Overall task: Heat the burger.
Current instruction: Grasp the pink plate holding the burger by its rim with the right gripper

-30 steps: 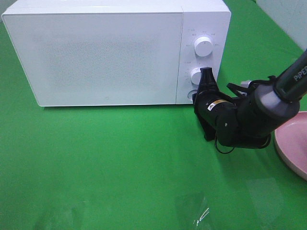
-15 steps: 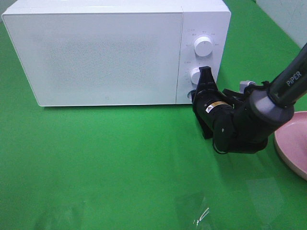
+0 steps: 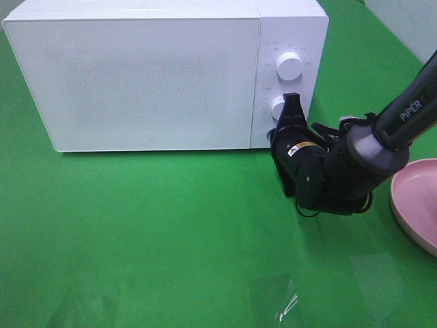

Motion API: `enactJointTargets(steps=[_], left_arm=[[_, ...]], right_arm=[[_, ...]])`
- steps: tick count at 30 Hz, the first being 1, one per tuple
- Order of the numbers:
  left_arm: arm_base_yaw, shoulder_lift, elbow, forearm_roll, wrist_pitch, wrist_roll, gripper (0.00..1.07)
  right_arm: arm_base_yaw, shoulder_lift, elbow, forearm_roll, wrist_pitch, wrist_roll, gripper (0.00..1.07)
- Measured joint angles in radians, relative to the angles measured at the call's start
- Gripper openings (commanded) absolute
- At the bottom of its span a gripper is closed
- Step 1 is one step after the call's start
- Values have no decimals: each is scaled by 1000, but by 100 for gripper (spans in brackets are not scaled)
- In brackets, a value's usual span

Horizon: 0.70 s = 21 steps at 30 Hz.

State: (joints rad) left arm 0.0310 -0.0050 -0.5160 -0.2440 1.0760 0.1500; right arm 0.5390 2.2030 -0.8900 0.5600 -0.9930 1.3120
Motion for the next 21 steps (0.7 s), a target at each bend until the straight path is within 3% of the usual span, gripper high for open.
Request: enactJointTargets(steps=[6,21], left_arm=[[0,0,0,30,0,0,98],[0,0,0,31,0,0,98]], right_arm=[[14,19,-33,58,2,-30,0],[15,21,-31,52,-2,-25,0]])
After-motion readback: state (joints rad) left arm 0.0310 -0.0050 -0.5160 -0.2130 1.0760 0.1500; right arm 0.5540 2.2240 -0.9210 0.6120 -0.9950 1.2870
